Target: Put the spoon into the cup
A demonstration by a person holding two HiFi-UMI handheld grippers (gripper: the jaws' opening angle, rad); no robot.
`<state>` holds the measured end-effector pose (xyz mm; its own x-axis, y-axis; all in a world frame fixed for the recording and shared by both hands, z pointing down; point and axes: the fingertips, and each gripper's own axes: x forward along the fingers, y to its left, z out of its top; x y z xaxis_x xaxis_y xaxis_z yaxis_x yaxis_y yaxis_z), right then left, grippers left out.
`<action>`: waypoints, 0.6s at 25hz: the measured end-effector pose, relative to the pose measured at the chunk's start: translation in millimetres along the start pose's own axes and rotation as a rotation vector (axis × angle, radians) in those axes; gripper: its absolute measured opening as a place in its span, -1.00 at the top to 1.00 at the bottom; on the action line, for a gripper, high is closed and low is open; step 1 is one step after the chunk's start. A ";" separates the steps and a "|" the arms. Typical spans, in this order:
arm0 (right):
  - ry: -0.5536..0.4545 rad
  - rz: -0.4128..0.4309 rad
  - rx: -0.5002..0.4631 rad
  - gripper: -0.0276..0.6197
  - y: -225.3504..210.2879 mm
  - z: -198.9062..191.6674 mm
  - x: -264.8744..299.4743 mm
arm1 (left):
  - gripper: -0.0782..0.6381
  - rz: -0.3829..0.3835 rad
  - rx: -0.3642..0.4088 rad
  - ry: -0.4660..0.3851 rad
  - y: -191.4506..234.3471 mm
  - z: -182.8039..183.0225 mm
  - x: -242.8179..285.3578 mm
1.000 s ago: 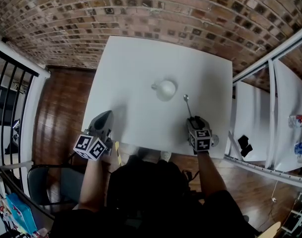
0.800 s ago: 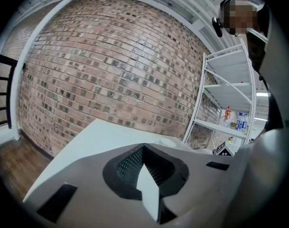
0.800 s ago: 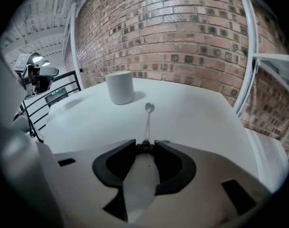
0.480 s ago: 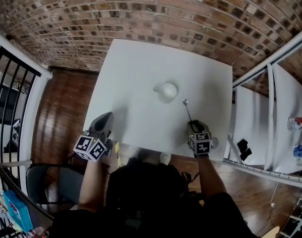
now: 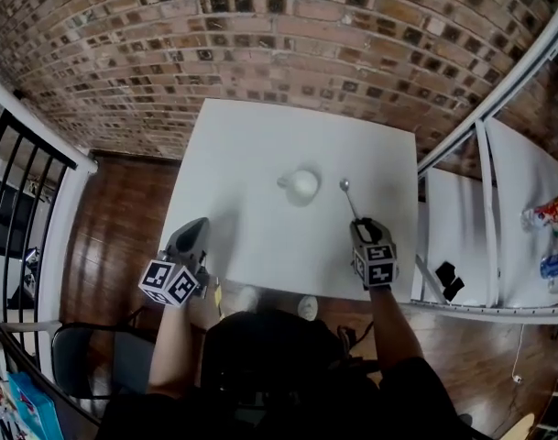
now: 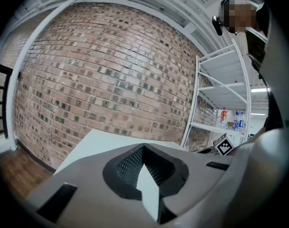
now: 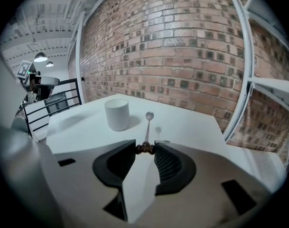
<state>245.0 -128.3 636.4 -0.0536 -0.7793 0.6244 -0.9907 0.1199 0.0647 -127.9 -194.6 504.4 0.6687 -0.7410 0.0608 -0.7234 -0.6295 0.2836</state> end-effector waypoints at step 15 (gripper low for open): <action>-0.368 -0.016 -0.081 0.53 -8.5 161.8 -68.4 | 0.77 -0.057 0.068 -0.153 -11.4 71.7 20.4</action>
<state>236.9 -175.6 467.1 -0.0938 -0.9485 0.3025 -0.9794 0.1425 0.1432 -118.4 -219.3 433.7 0.6787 -0.7274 -0.1016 -0.6985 -0.6820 0.2165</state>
